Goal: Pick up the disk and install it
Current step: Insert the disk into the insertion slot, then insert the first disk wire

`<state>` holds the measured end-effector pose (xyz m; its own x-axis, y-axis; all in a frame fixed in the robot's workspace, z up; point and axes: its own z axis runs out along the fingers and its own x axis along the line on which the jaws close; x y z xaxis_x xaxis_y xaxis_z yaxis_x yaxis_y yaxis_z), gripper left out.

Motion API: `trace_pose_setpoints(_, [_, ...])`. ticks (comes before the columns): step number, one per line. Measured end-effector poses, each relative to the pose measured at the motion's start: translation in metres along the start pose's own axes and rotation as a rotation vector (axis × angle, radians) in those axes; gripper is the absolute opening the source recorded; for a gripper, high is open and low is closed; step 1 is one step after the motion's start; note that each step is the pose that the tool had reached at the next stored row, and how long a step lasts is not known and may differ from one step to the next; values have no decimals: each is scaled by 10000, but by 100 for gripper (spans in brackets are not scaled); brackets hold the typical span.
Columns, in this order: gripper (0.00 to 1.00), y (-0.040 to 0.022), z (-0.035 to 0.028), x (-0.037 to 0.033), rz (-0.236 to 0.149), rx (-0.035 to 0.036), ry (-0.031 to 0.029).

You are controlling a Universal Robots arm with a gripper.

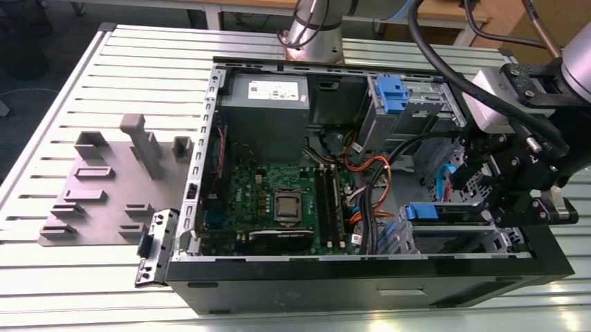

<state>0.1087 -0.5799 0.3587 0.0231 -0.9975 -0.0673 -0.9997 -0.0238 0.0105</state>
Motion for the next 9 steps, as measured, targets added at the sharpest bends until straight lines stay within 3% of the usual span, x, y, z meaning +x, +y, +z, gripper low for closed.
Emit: trace_pose_setpoints(9, [55, 0, -9, -5, -8, 0, 0])
